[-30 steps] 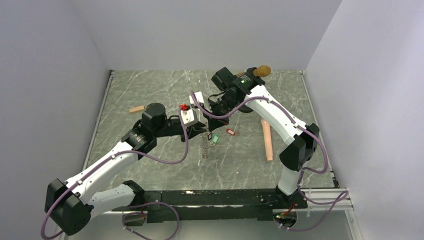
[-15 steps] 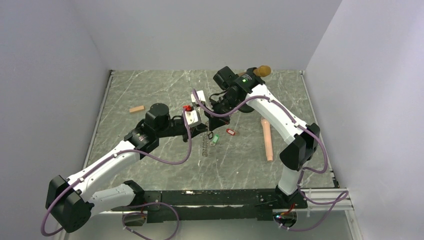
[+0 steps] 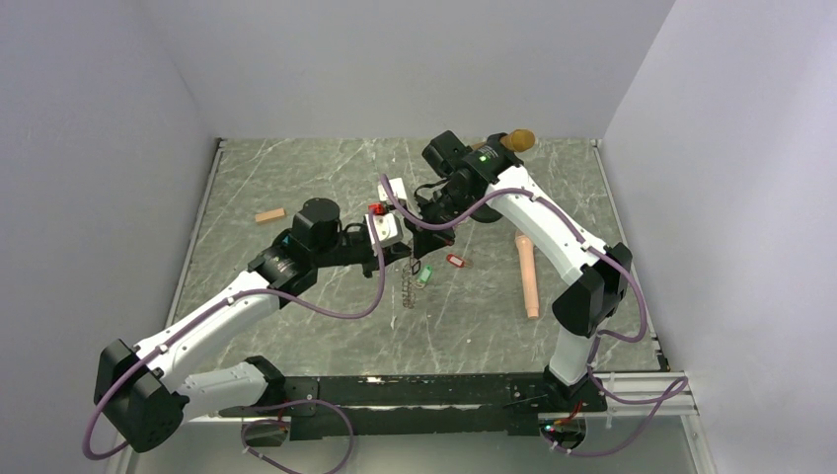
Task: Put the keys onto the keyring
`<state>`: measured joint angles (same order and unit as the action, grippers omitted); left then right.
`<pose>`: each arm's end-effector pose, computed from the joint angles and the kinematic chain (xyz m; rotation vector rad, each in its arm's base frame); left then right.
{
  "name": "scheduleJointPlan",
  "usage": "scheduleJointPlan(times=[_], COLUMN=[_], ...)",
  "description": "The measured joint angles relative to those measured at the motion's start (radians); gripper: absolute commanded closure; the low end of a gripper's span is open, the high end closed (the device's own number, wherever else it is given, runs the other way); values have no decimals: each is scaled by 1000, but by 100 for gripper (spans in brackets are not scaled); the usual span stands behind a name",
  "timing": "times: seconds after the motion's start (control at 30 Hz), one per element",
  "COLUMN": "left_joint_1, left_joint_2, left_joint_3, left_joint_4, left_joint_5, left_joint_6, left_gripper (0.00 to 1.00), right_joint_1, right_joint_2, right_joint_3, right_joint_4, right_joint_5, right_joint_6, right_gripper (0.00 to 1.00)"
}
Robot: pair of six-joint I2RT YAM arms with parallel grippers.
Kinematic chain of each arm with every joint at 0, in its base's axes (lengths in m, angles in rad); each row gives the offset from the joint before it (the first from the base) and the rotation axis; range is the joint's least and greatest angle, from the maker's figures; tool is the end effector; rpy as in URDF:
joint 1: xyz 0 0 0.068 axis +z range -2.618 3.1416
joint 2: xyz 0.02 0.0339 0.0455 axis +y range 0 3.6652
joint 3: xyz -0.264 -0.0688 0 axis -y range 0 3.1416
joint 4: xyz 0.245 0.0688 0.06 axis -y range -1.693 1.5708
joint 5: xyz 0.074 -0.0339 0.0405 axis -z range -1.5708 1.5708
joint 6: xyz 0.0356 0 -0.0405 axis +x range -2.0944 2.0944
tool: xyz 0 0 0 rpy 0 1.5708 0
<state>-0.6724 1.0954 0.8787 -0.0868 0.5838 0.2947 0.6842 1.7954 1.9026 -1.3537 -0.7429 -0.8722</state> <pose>0.1836 -0.1713 0.3232 1.2254 1.4524 -0.8036 0.2544 0.2386 0.3617 -1.9385 1.7312 0.9661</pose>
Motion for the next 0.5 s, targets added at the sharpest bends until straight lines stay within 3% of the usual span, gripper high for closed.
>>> scheduleJointPlan(times=[0.13,0.23,0.5], left_joint_1=[-2,-2,-3], left_joint_2=[2,2,8], left_joint_3=[3,5,18], left_joint_4=[-9,-13,-27], left_joint_5=[-8,-8,-7], left_joint_6=[0,0,-10], left_gripper=[88,100,100], right_joint_1=[0,0,-2], right_joint_2=[0,0,0], right_joint_3=[0,0,0], right_joint_4=[0,0,0], right_joint_5=[-2,-3,-8], right_joint_6=[0,0,0], right_gripper=[100,100,99])
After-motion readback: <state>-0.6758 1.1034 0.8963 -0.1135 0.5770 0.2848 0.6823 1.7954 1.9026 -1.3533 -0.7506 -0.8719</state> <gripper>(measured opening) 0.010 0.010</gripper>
